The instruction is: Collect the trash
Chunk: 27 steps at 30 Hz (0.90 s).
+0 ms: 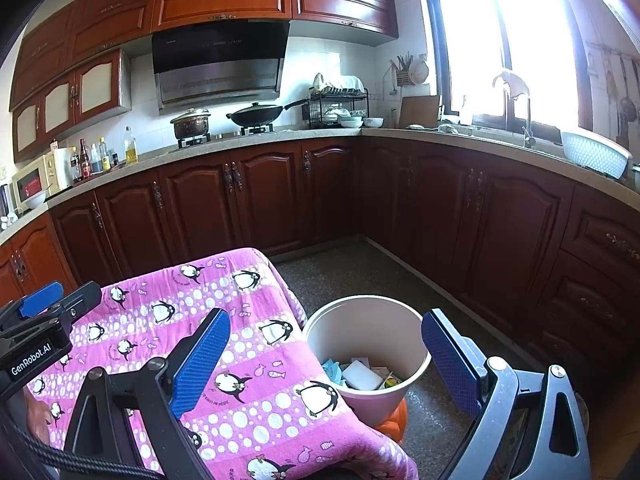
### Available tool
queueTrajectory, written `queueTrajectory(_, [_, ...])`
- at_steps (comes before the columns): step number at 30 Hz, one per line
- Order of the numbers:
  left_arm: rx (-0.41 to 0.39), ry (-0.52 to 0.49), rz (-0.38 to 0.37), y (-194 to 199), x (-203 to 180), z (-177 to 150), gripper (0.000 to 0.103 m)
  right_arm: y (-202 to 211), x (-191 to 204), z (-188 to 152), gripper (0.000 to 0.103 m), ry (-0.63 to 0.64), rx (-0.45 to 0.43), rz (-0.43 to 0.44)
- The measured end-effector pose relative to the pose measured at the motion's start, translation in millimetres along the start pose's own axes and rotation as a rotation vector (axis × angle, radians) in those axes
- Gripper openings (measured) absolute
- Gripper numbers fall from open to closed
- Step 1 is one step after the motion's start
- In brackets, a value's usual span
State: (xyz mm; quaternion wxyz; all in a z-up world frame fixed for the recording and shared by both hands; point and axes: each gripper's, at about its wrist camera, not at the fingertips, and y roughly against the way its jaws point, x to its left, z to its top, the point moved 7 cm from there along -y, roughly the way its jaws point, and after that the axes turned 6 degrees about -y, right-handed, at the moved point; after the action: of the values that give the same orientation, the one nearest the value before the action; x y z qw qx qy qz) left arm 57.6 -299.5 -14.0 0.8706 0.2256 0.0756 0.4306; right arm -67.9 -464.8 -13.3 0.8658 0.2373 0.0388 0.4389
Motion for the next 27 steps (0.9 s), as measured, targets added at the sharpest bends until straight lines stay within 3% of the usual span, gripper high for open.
queueTrajectory(27, [0.005,-0.002,0.0,-1.6,6.3,-2.3,0.074,-3.5,0.4,-1.3,0.095,-0.001,0.014,-0.002])
